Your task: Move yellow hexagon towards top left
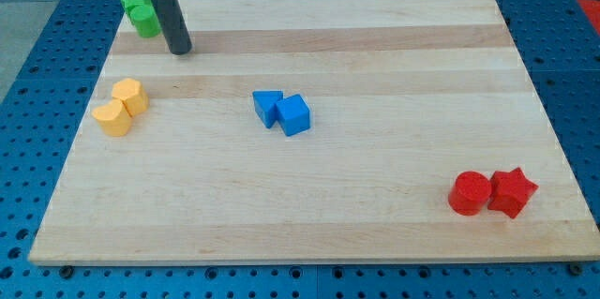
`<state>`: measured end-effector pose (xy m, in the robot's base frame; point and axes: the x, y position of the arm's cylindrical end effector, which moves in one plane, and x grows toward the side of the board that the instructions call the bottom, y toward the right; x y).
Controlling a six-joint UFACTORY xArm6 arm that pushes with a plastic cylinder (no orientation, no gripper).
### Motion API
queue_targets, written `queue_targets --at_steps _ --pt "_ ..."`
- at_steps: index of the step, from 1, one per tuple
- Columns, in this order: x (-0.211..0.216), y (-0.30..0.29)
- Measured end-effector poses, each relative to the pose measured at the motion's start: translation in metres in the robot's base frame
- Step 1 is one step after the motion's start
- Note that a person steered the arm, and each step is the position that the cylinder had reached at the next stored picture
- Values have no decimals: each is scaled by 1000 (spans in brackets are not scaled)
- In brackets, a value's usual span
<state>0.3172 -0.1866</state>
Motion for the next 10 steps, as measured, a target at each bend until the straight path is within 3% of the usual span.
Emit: queue_targets --at_steps 3,5,7,9,10 --pt "63 17" --pt "137 17" --pt "183 -32" --pt "169 -118" --pt "159 -117"
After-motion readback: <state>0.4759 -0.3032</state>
